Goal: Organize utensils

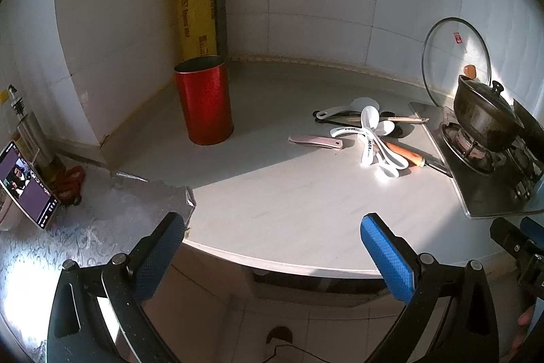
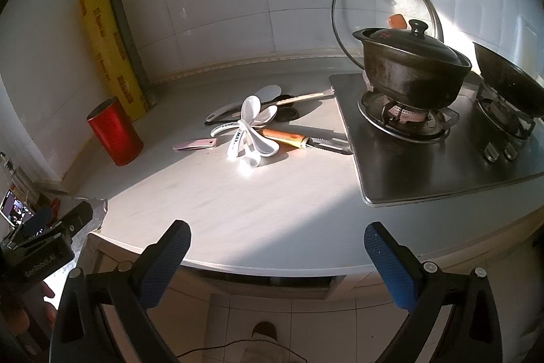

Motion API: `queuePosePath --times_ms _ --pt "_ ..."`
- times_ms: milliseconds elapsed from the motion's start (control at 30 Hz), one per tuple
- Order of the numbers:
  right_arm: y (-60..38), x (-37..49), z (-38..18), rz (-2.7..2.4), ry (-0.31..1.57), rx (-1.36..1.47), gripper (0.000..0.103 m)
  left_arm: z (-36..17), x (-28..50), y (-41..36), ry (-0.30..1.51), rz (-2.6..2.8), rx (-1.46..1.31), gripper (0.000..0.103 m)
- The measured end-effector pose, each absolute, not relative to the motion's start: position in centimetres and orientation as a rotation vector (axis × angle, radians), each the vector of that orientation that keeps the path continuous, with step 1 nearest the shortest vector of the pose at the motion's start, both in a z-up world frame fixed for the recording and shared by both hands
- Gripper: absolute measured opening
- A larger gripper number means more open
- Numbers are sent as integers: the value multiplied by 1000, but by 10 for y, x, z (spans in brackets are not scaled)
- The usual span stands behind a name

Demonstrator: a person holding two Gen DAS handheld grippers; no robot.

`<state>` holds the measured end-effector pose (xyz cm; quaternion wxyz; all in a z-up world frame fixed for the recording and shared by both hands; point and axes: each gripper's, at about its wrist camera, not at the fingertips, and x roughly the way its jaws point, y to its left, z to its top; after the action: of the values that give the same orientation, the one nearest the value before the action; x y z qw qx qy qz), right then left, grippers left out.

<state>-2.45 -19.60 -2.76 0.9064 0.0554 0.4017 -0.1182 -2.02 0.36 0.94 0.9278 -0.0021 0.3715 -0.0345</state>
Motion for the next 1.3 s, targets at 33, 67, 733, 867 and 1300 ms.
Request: queuePosePath --times_ms 33,67,733,867,1300 --pt "-195 -25 -28 -244 830 113 103 9 -21 4 762 -70 -7 103" --pt "-195 -24 -28 -243 831 113 103 8 -21 5 764 -69 -9 103" --pt "-196 -1 -41 -239 856 134 103 -2 9 20 781 -58 -32 103" --pt "-200 23 -51 -242 878 154 103 -8 39 37 776 -50 -80 103" --pt "-211 113 -52 -313 865 185 103 -18 157 88 728 -86 -165 103"
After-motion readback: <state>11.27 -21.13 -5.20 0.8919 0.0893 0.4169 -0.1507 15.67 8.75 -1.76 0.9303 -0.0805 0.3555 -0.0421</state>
